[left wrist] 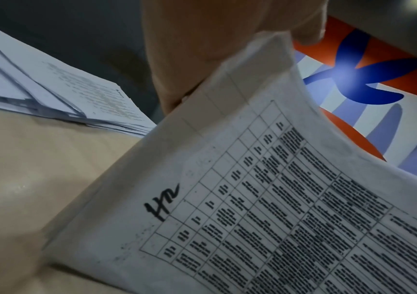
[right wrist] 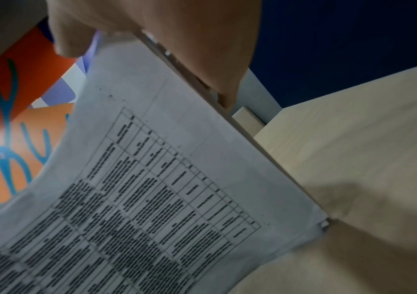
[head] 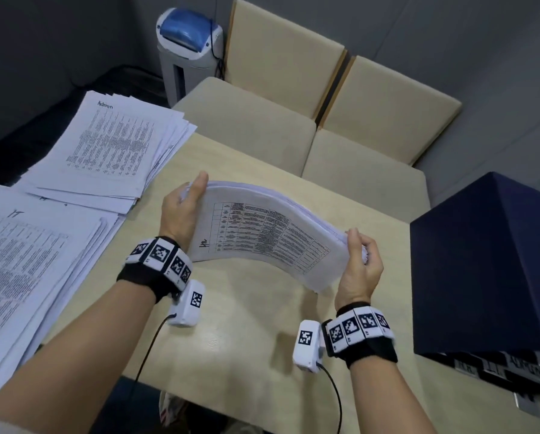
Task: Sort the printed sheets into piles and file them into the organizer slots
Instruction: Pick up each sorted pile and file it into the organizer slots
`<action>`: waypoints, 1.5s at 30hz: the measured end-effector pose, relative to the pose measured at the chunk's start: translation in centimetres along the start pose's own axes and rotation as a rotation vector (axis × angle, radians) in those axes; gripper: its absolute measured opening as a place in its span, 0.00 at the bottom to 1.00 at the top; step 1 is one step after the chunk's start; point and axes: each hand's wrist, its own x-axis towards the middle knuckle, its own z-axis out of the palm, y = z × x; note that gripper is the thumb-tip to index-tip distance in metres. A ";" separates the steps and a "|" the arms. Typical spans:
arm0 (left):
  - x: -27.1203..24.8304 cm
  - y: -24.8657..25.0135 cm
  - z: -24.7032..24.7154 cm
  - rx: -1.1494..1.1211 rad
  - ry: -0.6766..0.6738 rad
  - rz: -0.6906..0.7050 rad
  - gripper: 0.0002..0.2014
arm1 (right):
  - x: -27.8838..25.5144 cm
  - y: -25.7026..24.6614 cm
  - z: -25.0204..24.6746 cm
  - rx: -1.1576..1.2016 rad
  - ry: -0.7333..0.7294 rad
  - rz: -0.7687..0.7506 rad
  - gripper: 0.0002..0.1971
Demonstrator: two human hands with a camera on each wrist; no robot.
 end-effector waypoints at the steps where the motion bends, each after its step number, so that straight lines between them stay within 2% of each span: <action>1: 0.2 -0.1 0.0 -0.004 0.014 -0.012 0.28 | 0.1 0.0 0.2 -0.017 0.016 -0.016 0.07; 6: 1.4 -0.4 -0.4 -0.032 0.083 -0.028 0.16 | 0.9 0.6 -0.4 -0.131 0.060 -0.066 0.06; 10: 1.5 -0.5 0.0 -0.065 0.089 -0.077 0.23 | 0.6 0.1 -0.3 -0.107 -0.005 -0.102 0.07; 14: 1.8 -0.2 0.5 -0.036 0.104 -0.006 0.13 | 0.5 0.2 0.1 -0.090 -0.004 -0.067 0.13; 15: 1.9 -0.4 0.1 -0.059 0.077 0.007 0.12 | 0.6 0.1 -0.1 -0.071 -0.018 -0.051 0.15; 16: 2.0 -0.7 -0.3 -0.070 0.025 0.014 0.16 | 0.7 0.2 -0.5 -0.059 -0.050 -0.046 0.17; 19: 1.5 -2.1 -1.6 0.005 -0.160 -0.021 0.29 | 0.7 0.8 -2.5 -0.140 -0.218 -0.094 0.37; 21: 1.5 -3.2 -1.9 0.066 -0.164 -0.088 0.34 | 0.6 1.7 -3.9 -0.248 -0.330 -0.135 0.50; 24: 1.6 -3.8 -1.4 0.092 -0.074 -0.123 0.26 | -0.1 3.0 -5.6 -0.400 -0.430 -0.105 0.60; 27: 1.4 -3.5 -0.4 0.005 -0.058 -0.134 0.17 | -1.4 3.6 -6.7 -0.588 -0.507 -0.045 0.70; 30: 1.4 -3.0 0.1 -0.077 -0.040 -0.155 0.16 | -1.9 3.9 -7.7 -0.847 -0.652 -0.046 0.76; 32: 1.5 -2.8 0.3 -0.088 -0.053 -0.153 0.17 | -1.3 5.0 -7.9 -0.990 -0.700 -0.034 0.71; 35: 1.7 -2.4 0.1 -0.089 -0.131 -0.150 0.20 | 0.0 6.2 -7.0 -0.968 -0.638 -0.103 0.44; 36: 1.8 -2.2 0.0 -0.084 -0.168 -0.145 0.22 | 0.4 6.2 -6.4 -0.904 -0.587 -0.098 0.38; 38: 2.0 -1.5 -0.3 -0.051 -0.232 -0.137 0.28 | 1.1 5.3 -5.3 -0.739 -0.451 -0.042 0.34; 40: 2.2 -0.6 -0.6 -0.044 -0.276 -0.122 0.30 | 1.9 4.5 -4.5 -0.551 -0.391 0.009 0.28; 43: 2.3 0.1 -0.8 -0.043 -0.332 -0.098 0.25 | 4.0 3.6 -3.6 -0.322 -0.367 0.070 0.09; 45: 1.9 0.1 -0.2 -0.036 -0.311 -0.059 0.22 | 5.0 2.3 -2.9 -0.187 -0.371 0.091 0.06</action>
